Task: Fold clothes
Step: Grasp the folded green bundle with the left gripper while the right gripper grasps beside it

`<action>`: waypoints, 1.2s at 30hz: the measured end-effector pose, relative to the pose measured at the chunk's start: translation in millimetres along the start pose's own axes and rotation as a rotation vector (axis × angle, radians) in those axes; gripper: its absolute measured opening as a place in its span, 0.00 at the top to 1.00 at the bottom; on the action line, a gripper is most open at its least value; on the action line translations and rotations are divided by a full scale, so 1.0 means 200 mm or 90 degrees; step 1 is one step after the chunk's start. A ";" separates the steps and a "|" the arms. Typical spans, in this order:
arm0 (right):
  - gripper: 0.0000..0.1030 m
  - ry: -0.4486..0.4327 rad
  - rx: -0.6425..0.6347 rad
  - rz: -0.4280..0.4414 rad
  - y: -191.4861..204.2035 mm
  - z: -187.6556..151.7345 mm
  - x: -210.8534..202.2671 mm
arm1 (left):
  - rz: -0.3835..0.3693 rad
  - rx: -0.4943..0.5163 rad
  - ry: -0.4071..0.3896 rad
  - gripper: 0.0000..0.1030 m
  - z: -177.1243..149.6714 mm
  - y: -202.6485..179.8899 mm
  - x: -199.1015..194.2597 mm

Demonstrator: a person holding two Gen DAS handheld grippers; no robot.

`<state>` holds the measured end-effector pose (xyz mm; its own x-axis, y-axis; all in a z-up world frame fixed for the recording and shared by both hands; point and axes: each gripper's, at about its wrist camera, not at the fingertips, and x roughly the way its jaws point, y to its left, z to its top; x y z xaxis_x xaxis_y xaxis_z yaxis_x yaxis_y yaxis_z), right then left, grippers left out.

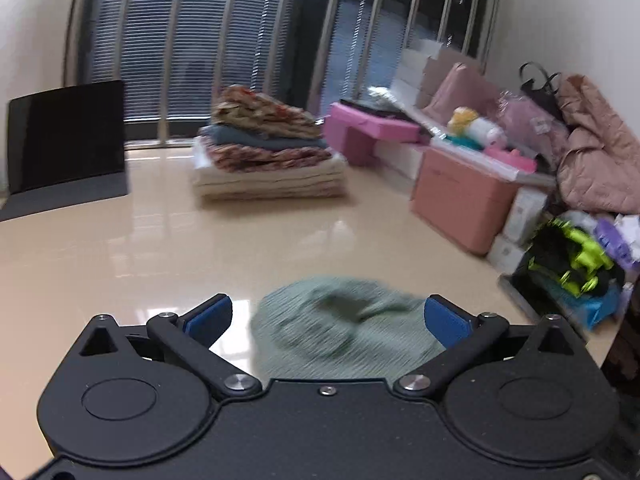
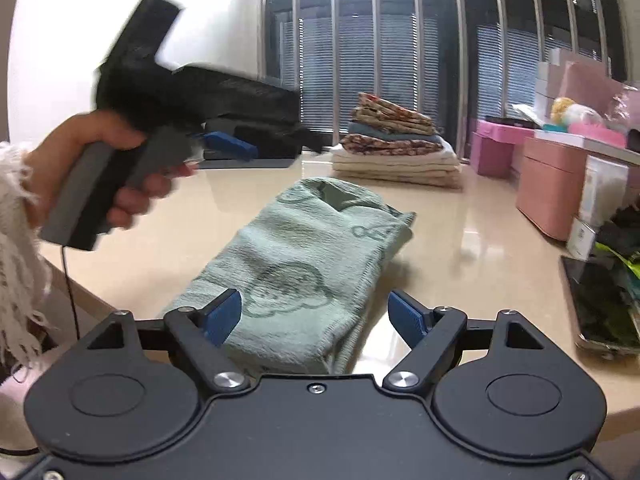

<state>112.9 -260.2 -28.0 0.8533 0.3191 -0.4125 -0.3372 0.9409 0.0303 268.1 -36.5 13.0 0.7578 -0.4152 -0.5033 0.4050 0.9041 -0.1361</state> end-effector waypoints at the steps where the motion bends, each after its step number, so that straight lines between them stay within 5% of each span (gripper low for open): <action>1: 0.18 0.002 0.003 -0.004 -0.01 0.00 -0.01 | 0.009 0.007 0.003 0.00 -0.02 0.02 -0.02; 11: 0.13 0.028 0.026 -0.015 -0.03 -0.03 -0.03 | 0.050 0.074 0.017 0.00 -0.28 0.04 -0.23; 20: 0.13 0.056 0.212 0.004 -0.16 -0.02 0.04 | 0.012 0.070 0.041 0.00 -0.39 -0.03 -0.23; 30: 0.15 0.087 0.216 0.045 -0.25 0.13 0.26 | -0.006 -0.196 0.117 0.02 -0.26 0.20 -0.01; 34: 0.27 0.107 0.227 0.054 -0.28 0.17 0.38 | -0.004 -0.228 0.130 0.25 -0.23 0.23 0.09; 36: 0.38 0.113 0.246 0.058 -0.30 0.17 0.43 | -0.008 -0.234 0.128 0.28 -0.23 0.23 0.12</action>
<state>220.0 -285.1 -34.8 0.7341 0.4096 -0.5415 -0.2055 0.8942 0.3978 281.5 -0.6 -44.9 0.6246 -0.4317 -0.6507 0.1765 0.8898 -0.4208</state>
